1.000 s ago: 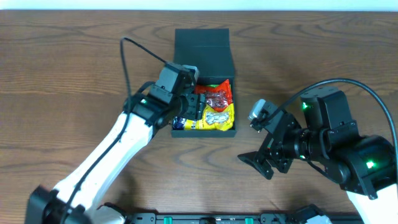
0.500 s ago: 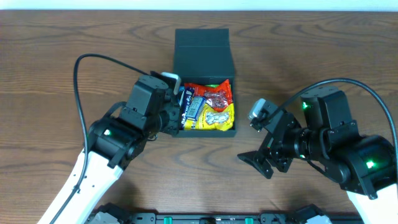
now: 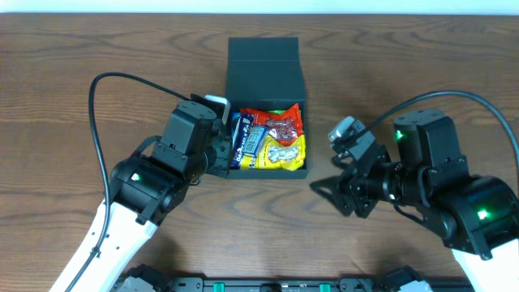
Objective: Pack container
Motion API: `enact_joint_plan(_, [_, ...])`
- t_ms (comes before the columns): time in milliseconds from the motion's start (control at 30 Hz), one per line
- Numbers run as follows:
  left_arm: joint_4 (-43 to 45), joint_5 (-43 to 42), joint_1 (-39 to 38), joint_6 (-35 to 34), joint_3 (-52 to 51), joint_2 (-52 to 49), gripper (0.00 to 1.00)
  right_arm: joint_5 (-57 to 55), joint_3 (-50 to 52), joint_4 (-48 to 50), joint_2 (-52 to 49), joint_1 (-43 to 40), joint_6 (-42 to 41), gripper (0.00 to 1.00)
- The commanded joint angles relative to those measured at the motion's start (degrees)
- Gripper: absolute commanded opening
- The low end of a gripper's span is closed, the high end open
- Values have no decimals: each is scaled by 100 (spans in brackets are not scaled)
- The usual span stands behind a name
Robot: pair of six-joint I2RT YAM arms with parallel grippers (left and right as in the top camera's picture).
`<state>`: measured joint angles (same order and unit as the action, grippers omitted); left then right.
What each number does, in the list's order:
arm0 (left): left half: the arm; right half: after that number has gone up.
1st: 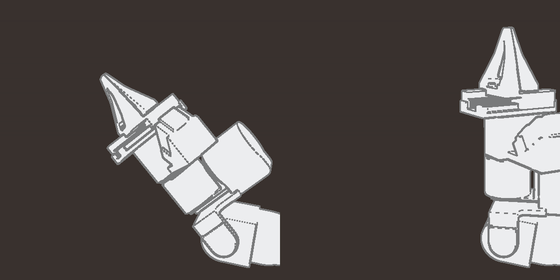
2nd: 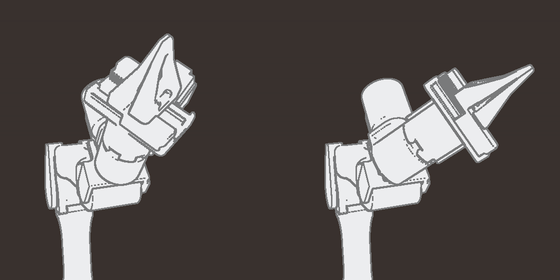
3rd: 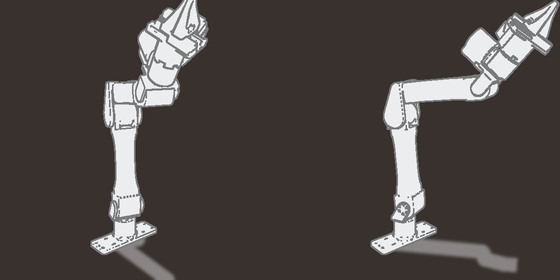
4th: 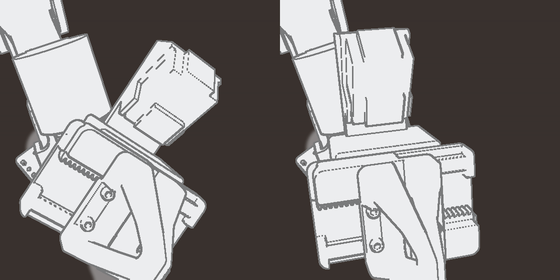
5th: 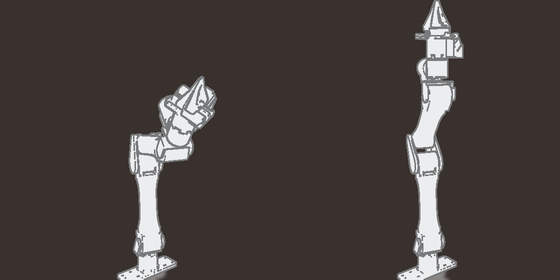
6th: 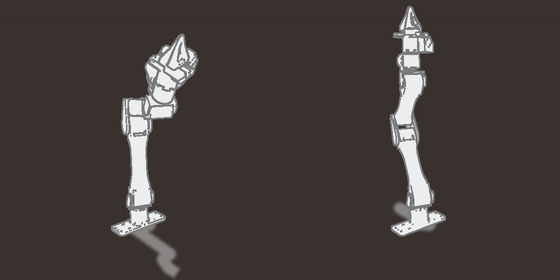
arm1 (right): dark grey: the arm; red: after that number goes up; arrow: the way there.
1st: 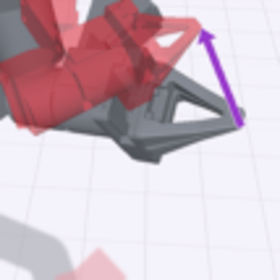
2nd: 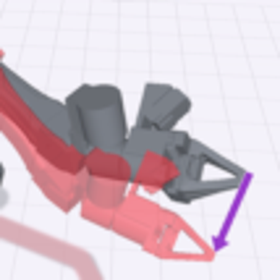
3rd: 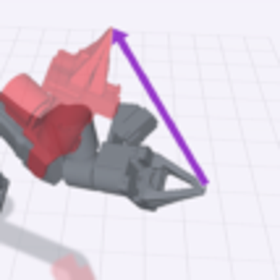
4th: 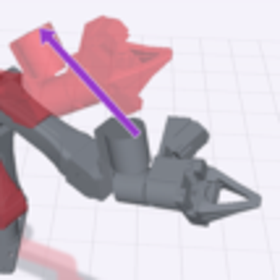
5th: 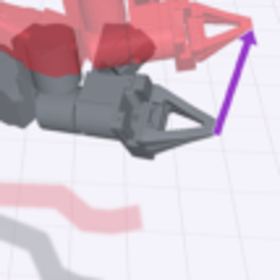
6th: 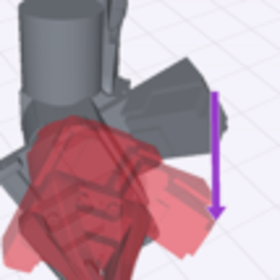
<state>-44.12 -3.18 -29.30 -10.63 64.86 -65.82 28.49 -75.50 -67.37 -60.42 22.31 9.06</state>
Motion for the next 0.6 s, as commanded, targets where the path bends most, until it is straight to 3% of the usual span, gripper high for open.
enact_joint_plan(0, [-2, 87, 13, 190, -9, 33, 6, -356, -24, 153, -109, 22, -557, 18])
enact_joint_plan(100, [42, 256, 13, 188, -9, 31, 6, -1069, -24, 321, -297, 22, -1117, 2])
enact_joint_plan(333, [269, 588, 216, 186, -9, -116, 6, -2157, -24, 756, -955, 22, -2035, 2])
enact_joint_plan(567, [658, -221, 1064, 302, -9, -809, 6, -2549, -24, 1408, -1805, 15, -2365, 2])
